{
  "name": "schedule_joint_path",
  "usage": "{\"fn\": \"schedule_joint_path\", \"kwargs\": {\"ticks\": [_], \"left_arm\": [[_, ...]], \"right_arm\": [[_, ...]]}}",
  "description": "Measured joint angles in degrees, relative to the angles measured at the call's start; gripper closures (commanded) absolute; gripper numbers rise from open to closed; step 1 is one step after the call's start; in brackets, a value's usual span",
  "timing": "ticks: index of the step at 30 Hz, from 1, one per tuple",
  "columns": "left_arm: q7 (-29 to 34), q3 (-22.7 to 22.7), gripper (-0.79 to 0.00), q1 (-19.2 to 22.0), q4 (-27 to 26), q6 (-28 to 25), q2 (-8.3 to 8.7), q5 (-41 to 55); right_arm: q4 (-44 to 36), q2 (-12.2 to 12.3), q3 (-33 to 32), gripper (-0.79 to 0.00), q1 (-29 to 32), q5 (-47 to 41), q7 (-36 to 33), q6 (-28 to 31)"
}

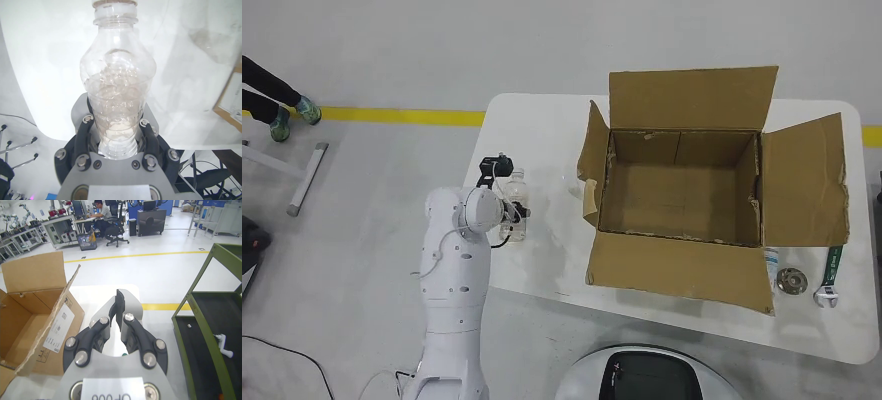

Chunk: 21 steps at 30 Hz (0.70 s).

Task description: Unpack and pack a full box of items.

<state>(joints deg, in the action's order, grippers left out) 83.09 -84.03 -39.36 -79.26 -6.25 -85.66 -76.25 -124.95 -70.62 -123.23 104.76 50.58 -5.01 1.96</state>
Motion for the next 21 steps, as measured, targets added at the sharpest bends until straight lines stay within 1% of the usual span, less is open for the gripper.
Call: {"fn": "schedule_joint_path", "kwargs": {"ticks": [1,4,7,10,12,15,17,21], "left_arm": [[1.7,-0.6,0.000,-0.1,-3.5,0.3,0.10,1.6],[5.0,-1.7,0.000,0.3,-10.4,1.6,0.38,5.0],[5.0,-1.9,0.000,2.6,-14.1,2.1,0.75,9.0],[4.9,-1.1,0.000,5.1,-16.5,2.4,1.28,12.5],[4.9,-0.2,0.000,6.3,-17.8,3.0,1.62,14.7],[4.9,1.5,0.000,8.1,-19.5,5.4,2.29,20.2],[4.9,2.7,0.000,9.2,-20.6,7.3,2.94,24.1],[4.9,4.7,0.000,10.8,-22.9,7.3,4.63,27.7]], "right_arm": [[-0.8,-0.1,-0.6,0.000,-0.1,-1.2,0.1,0.0],[-3.3,-0.2,-2.1,0.000,-0.2,-4.4,0.1,0.4],[-6.5,-0.3,-2.9,0.000,0.2,-6.2,-0.3,1.4],[-9.3,-0.5,-2.4,0.000,1.3,-6.3,-0.9,2.7],[-9.8,-0.5,-1.5,0.000,1.6,-5.6,-0.9,3.5],[-9.7,-0.6,1.3,0.000,1.6,-4.0,-0.2,4.0],[-9.7,-0.7,3.5,0.000,1.9,-1.9,0.2,4.4],[-9.7,-0.8,7.5,0.000,2.7,2.9,0.8,4.5]]}}
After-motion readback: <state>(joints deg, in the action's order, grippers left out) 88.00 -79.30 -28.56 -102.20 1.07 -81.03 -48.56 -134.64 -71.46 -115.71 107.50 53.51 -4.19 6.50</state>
